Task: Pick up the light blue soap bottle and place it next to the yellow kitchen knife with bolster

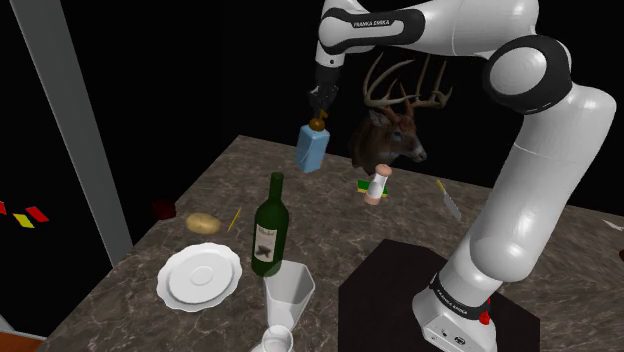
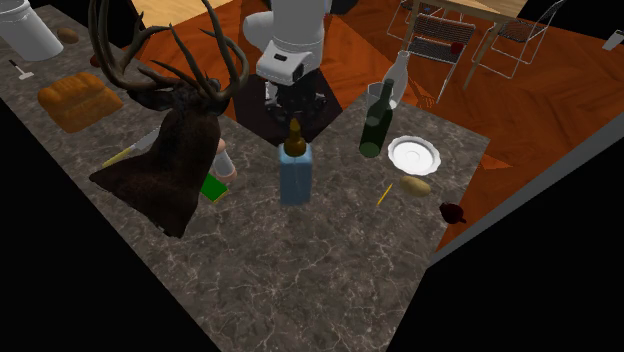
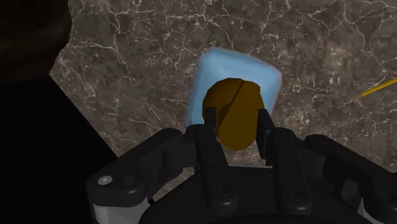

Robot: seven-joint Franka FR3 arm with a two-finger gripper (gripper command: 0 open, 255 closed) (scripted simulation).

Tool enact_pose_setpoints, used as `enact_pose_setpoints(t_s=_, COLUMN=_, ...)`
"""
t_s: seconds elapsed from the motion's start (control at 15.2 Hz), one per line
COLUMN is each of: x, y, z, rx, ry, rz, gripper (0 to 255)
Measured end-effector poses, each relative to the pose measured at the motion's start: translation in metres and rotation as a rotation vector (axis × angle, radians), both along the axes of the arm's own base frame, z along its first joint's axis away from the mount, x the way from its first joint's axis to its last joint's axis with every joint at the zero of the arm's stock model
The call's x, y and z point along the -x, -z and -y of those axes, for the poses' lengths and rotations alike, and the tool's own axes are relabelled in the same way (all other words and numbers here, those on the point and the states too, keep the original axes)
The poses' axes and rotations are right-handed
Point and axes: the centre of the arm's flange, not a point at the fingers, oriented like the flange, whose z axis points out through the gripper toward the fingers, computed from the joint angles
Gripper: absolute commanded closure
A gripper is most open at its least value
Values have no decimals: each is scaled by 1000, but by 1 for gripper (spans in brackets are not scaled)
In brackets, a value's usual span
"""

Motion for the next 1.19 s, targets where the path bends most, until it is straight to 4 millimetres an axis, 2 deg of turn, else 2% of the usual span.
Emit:
enact_pose_setpoints(t_s=0.66, x=86, y=-41, z=83, rx=1, ry=-4, rz=5, gripper=255)
enact_pose_setpoints(t_s=1.19, x=153, y=-75, z=158, rx=0, ry=1, rz=1, gripper=255)
